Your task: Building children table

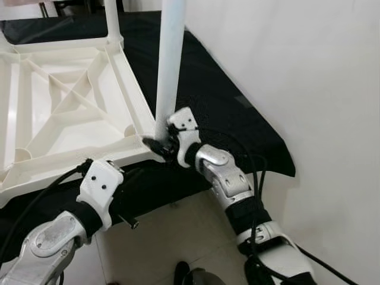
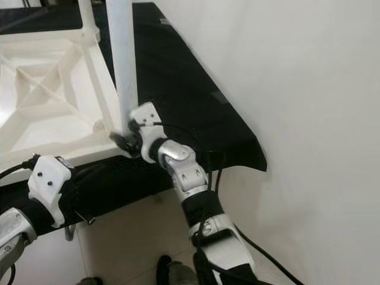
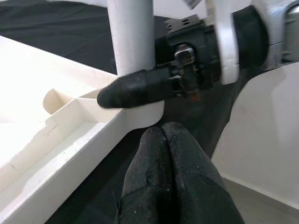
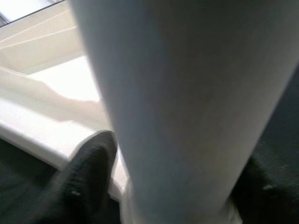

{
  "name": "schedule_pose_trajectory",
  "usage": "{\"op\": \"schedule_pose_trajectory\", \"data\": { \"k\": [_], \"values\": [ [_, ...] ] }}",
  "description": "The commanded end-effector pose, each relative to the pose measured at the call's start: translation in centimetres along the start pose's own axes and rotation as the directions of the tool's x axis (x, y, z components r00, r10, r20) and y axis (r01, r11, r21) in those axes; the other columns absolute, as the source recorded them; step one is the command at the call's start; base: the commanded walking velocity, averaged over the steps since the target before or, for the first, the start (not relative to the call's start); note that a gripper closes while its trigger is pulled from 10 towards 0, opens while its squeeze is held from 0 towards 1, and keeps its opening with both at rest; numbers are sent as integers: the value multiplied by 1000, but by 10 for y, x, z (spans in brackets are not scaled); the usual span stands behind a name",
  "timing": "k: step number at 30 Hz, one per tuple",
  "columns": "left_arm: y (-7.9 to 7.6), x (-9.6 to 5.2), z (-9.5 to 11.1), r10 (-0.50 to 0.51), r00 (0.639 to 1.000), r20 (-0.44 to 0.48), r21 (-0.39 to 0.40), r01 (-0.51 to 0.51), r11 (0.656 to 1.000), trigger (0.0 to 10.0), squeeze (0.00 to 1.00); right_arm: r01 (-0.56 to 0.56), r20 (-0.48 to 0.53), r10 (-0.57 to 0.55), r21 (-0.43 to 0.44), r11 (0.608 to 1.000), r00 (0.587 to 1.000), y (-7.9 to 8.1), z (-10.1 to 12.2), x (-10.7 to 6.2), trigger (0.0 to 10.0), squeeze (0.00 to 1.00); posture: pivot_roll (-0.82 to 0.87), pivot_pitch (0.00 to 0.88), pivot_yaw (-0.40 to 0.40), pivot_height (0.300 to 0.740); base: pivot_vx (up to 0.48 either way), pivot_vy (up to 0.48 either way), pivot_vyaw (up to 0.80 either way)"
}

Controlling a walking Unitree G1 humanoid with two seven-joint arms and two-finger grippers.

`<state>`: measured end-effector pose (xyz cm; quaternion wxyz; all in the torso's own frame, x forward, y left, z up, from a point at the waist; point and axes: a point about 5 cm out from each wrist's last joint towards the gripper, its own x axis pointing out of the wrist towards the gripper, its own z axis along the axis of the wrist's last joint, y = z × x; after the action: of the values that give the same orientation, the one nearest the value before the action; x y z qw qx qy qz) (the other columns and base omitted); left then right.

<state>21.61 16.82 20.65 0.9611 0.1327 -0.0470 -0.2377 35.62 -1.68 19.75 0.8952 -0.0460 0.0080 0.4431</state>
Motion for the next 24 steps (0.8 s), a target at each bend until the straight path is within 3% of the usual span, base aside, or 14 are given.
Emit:
{"op": "schedule_pose_trajectory", "data": {
  "k": [1,6,7,10,16,17,19,20,24],
  "values": [
    [-2,0,-3,-7,1000,-7,-10,7,1000,10000,0,-109,28,110,-35,993,994,6,14,1,10000,1000,106,247,-183,740,0,0,0],
    [-4,1,-4,-13,1000,-8,-13,12,1000,10000,0,-220,72,227,-98,971,971,2,30,-1,10000,1000,109,249,-186,740,0,0,0],
    [-5,1,-4,-15,1000,-8,-14,15,1000,10000,0,-306,76,318,-137,942,945,1,36,-1,10000,0,112,250,-188,740,0,0,0],
    [-4,0,-3,-8,1000,-9,-11,8,1000,10000,0,-476,29,494,-223,851,869,-2,49,-1,10000,0,120,254,-194,740,0,0,0],
    [-5,0,-3,-7,1000,-10,-11,7,1000,10000,0,-575,-5,591,-233,784,807,-2,54,-1,10000,0,122,256,-192,740,0,0,0],
    [-5,0,-3,-8,1000,-10,-12,8,1000,10000,0,-608,-14,622,-231,760,783,-1,54,-2,4157,0,125,256,-192,740,0,0,0],
    [-5,0,-3,-8,1000,-10,-12,8,1000,10000,0,-634,-22,647,-228,739,762,0,55,-3,4157,0,126,255,-194,740,0,0,0],
    [-5,0,-3,-8,1000,-9,-12,8,1000,10000,0,-660,-33,671,-217,719,741,0,54,-4,0,0,126,255,-194,740,0,0,0],
    [-6,1,-3,-5,1000,-8,-13,5,1000,10000,0,-684,-51,690,-206,700,722,-2,52,-4,0,0,127,255,-200,740,0,0,0]
  ]
}}
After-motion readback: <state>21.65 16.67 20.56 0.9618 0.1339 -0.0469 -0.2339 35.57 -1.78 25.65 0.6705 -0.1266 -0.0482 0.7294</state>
